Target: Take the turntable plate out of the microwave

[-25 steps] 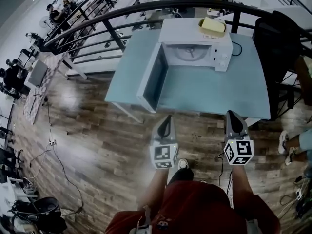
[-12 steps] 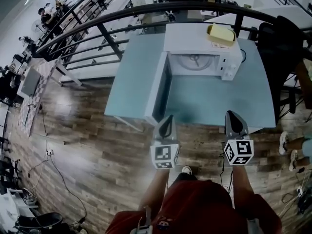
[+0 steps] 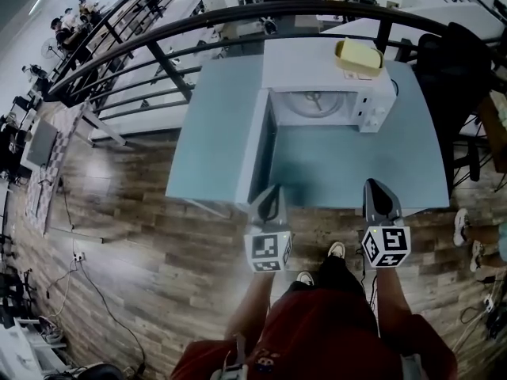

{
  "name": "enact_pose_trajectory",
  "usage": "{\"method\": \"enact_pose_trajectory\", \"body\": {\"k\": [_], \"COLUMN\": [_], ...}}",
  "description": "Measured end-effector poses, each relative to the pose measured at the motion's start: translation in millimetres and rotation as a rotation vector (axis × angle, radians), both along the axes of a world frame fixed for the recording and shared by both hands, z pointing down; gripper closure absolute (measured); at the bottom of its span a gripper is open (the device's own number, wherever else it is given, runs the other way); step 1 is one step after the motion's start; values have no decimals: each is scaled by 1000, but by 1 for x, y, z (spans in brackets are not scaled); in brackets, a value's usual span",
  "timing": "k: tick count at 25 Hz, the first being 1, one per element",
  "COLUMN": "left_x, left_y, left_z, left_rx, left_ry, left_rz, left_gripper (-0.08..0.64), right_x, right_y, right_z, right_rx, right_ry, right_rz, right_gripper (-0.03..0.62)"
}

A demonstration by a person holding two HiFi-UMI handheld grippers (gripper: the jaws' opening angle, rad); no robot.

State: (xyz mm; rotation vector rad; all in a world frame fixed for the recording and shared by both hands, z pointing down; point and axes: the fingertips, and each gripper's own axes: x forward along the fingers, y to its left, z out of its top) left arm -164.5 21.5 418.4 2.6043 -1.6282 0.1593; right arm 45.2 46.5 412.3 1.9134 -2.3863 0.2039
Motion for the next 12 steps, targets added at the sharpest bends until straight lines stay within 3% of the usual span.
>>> {"method": "enact_pose_trajectory", "body": {"k": [12], "left_x": [47], "left_y": [-79], "left_z": [-1], "left_rx": [10], "left_ry": [-18], "left_rz": [-24], "left_gripper": [560], "right_x": [41], "right_y": [-86], "right_z": [1], "right_rx": [22], "right_ry": [-29], "right_rz": [-32], "right_gripper": [592]}}
